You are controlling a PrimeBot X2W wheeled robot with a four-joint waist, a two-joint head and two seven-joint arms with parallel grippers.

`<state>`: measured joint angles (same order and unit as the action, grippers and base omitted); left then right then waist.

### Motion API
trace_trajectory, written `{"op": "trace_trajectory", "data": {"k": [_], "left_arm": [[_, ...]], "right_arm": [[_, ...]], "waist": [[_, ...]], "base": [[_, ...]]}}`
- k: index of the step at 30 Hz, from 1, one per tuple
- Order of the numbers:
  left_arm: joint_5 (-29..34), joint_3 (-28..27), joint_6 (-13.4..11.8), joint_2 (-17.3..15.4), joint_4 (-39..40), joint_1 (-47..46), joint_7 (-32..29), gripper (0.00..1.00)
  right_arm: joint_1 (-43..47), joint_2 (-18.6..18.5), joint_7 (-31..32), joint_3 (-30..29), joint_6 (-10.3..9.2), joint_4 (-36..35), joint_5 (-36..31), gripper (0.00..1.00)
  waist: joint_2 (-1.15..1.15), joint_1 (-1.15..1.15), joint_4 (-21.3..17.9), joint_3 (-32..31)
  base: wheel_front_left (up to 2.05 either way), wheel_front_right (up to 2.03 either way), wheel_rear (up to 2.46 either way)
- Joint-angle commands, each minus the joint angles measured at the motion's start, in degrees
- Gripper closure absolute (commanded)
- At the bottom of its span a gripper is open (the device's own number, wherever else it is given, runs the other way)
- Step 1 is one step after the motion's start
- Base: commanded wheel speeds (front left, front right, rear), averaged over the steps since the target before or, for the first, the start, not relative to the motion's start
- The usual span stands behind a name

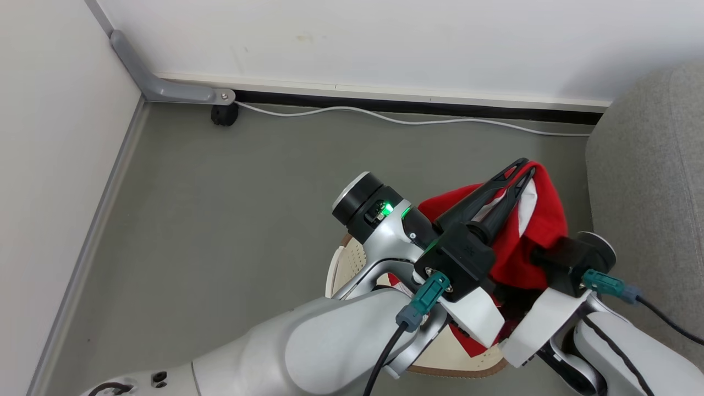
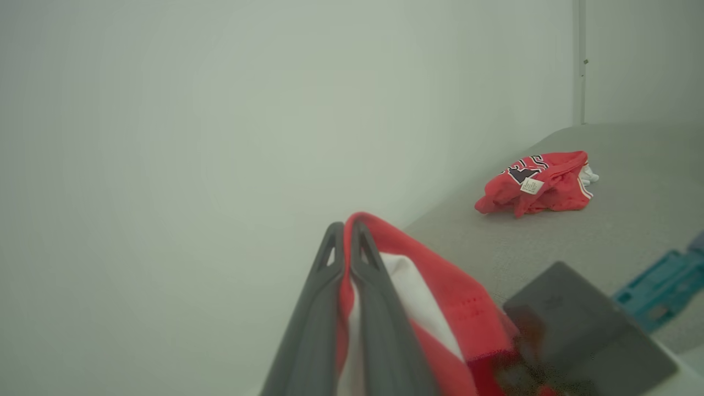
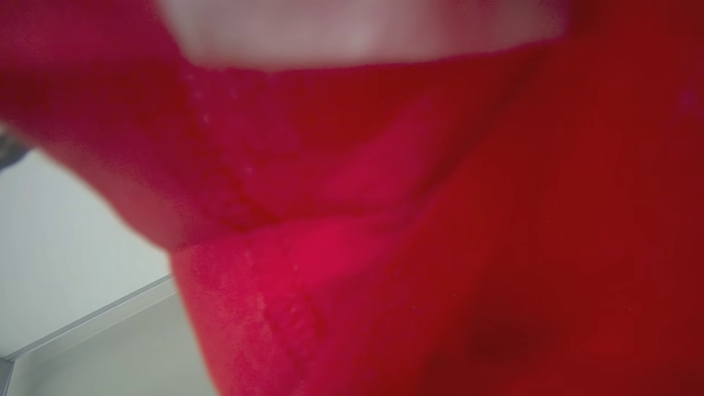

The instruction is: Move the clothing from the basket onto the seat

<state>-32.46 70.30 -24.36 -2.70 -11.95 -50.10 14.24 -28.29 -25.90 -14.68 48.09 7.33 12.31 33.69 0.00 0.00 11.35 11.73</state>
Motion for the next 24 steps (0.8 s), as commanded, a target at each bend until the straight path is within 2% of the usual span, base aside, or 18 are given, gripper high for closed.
{"op": "trace_trajectory", "data": {"k": [1, 8, 10, 11, 13, 14, 15, 16, 22, 23, 24], "left_arm": [[-0.68, -1.62, -0.66, -0.19, 0.68, -2.73, 0.64, 1.0], [-0.03, -2.69, -1.44, -0.18, -0.32, -1.32, 0.73, 1.0], [0.62, -3.32, -1.37, -0.18, -0.48, -0.42, 0.74, 0.87], [0.9, -3.64, -1.23, -0.18, -0.53, 0.14, 0.74, 0.86], [1.63, -4.32, -0.97, -0.18, -0.62, 1.25, 0.74, 0.74], [1.93, -4.7, -0.77, -0.18, -0.73, 1.87, 0.74, 0.72], [2.25, -5.12, -0.57, -0.18, -0.9, 2.46, 0.74, 0.93], [2.55, -5.49, -0.33, -0.18, -1.08, 2.98, 0.74, 1.0], [3.87, -7.31, 0.94, -0.18, -1.75, 5.42, 0.75, 1.0], [3.98, -7.75, 1.3, -0.18, -1.79, 6.01, 0.75, 0.58], [4.17, -8.29, 1.66, -0.18, -1.71, 6.57, 0.75, 0.0]], "right_arm": [[0.35, -0.82, -0.32, -0.7, 0.16, -1.44, 0.39, 1.0], [3.09, -2.08, -0.32, -5.51, 0.16, -4.8, 0.55, 1.0], [4.1, -2.39, -0.32, -7.5, 0.16, -6.04, 0.21, 1.0], [4.6, -2.55, -0.32, -8.55, 0.16, -6.69, -0.07, 1.0], [5.61, -2.84, -0.32, -10.75, 0.16, -7.75, -0.44, 1.0], [6.07, -2.96, -0.32, -11.85, 0.16, -8.22, -0.62, 1.0], [6.52, -3.08, -0.32, -12.88, 0.16, -8.61, -0.68, 1.0], [6.86, -3.18, -0.32, -13.77, 0.16, -8.96, -0.76, 1.0], [8.55, -3.41, -0.32, -17.88, 0.16, -10.59, -0.82, 1.0], [8.91, -3.4, -0.32, -18.55, 0.16, -10.91, -0.82, 1.0], [9.22, -3.42, -0.32, -19.17, 0.16, -11.37, -1.01, 1.0]], "waist": [[0.0, 0.0, -0.42, 0.14], [0.0, 0.0, -2.65, 0.48], [0.0, 0.0, -3.36, 0.53], [0.0, 0.0, -3.71, 0.51], [0.0, 0.0, -4.51, 0.47], [0.0, 0.0, -4.91, 0.42], [0.0, 0.0, -5.35, 0.37], [0.0, 0.0, -5.77, 0.3], [0.0, 0.0, -7.7, -0.12], [0.0, 0.0, -8.07, -0.19], [0.0, 0.0, -8.43, -0.25]], "base": [[0.0, 0.0, 0.0], [0.0, 0.0, 0.0], [0.0, 0.0, 0.0], [0.0, 0.0, 0.0], [0.0, 0.0, 0.0], [0.0, 0.0, 0.0], [0.0, 0.0, 0.0], [0.0, 0.0, 0.0], [0.0, 0.0, 0.0], [0.0, 0.0, 0.0], [0.0, 0.0, 0.0]]}}
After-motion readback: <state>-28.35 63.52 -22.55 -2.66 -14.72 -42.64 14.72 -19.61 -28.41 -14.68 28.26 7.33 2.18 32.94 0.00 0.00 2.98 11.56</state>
